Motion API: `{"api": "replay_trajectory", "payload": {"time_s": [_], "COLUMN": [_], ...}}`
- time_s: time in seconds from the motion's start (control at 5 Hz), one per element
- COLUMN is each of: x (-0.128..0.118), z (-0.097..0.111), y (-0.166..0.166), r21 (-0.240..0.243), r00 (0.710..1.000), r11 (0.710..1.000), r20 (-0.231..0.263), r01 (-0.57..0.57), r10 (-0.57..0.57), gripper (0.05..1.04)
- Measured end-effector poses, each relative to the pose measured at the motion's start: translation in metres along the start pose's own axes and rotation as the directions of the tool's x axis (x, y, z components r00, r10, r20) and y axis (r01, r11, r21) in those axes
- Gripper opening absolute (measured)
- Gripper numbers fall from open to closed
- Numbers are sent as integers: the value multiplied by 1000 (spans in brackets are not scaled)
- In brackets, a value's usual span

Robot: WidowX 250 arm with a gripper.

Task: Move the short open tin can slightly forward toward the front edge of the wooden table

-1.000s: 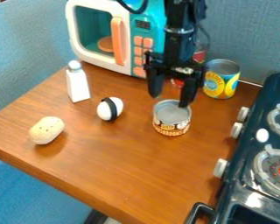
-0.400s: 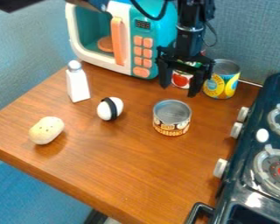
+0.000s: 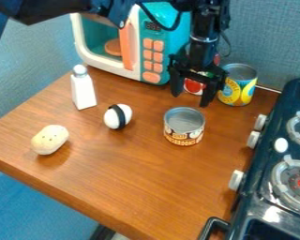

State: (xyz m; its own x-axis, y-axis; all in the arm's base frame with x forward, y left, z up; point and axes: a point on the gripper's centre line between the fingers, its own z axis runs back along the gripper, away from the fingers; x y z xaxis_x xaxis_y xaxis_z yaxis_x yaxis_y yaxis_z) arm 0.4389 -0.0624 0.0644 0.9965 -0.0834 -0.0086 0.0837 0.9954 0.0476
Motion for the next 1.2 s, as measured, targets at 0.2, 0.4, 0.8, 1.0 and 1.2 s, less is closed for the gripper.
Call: {"api": "replay_trajectory", "payload": {"time_s": [0.2,0.4,0.8,1.0,1.2], "x": [0,-6,-20,-37,-49], "z": [-10,-11,-13,-19,-20], "y": [0,0,5,8,8], "r21": [0,-15,8,48,55], "r00": [1000,992,978,984,987], "r11": [1000,995,983,984,986], "r20": [12,83,98,39,16], "r01": [-27,-96,-184,-173,-158], "r10": [27,97,182,172,158], "gripper": [1000,1000,1000,1000,1000]}}
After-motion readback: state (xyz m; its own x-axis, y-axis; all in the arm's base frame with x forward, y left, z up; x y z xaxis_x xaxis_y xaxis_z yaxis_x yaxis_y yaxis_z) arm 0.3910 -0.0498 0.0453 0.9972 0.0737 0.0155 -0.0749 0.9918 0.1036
